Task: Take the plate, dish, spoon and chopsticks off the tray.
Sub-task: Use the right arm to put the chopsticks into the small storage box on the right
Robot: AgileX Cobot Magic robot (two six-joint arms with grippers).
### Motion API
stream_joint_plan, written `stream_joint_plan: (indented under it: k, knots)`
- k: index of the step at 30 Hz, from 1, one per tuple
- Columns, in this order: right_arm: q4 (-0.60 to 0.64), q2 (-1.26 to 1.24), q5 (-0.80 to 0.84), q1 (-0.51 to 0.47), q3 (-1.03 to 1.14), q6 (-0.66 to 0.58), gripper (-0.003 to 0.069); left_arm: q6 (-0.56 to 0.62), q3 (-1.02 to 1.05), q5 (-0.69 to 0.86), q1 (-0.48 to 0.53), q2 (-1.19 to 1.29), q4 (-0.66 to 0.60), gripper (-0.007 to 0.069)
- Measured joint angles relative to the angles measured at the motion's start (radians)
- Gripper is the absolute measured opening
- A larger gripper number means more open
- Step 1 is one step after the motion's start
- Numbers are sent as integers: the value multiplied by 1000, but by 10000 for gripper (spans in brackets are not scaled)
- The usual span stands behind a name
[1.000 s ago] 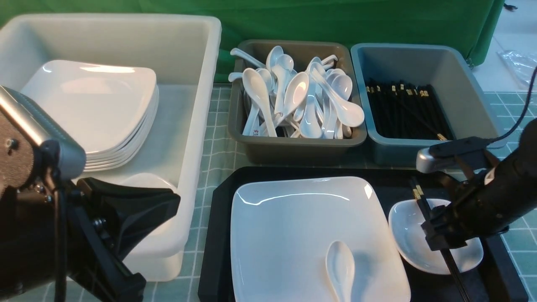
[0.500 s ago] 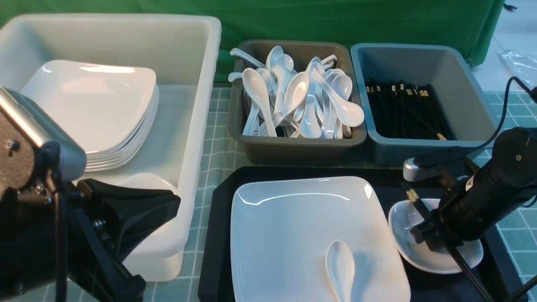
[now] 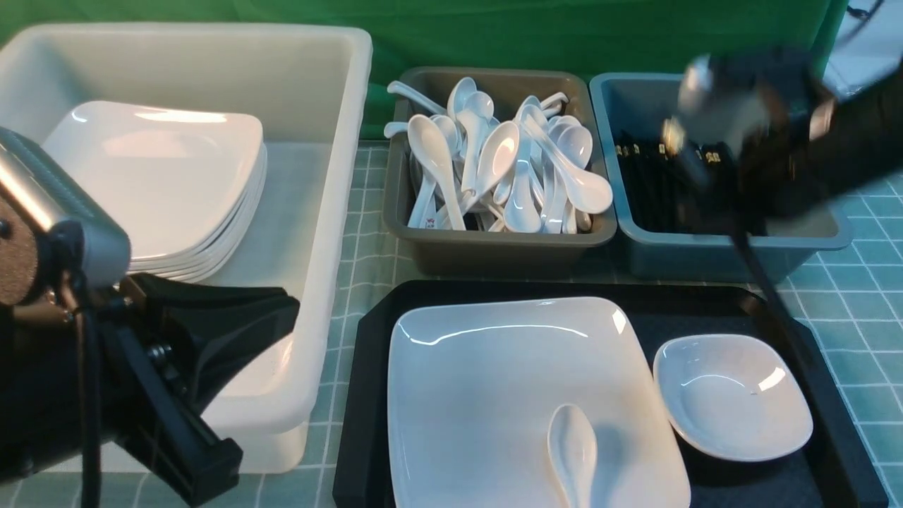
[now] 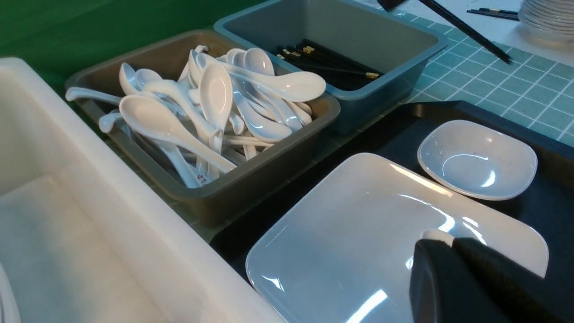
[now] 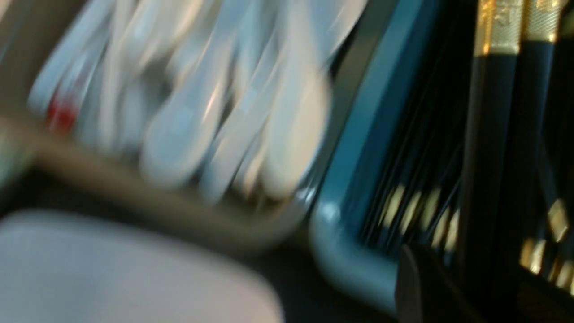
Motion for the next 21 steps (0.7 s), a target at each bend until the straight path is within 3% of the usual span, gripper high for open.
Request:
stream_joint_plan:
  k: [3, 9, 11, 16, 19, 21]
  knots:
    - [13, 154, -5, -57, -208, 71, 121, 13, 0, 2, 0, -5, -4, 13]
    - [10, 343, 21, -98, -422, 168, 136, 25, 0, 8, 0, -5, -11, 13]
    - [5, 376, 49, -100, -450, 177, 185, 28, 0, 8, 0, -5, -11, 13]
    - [-5, 377, 101, -99, -466, 181, 396, 36, 0, 8, 0, -5, -14, 13]
    - [-19, 344, 161, -100, -468, 163, 449, 37, 0, 8, 0, -5, -25, 13]
    - [-25, 323, 202, -100, -468, 145, 437, 38, 0, 9, 0, -5, -32, 13]
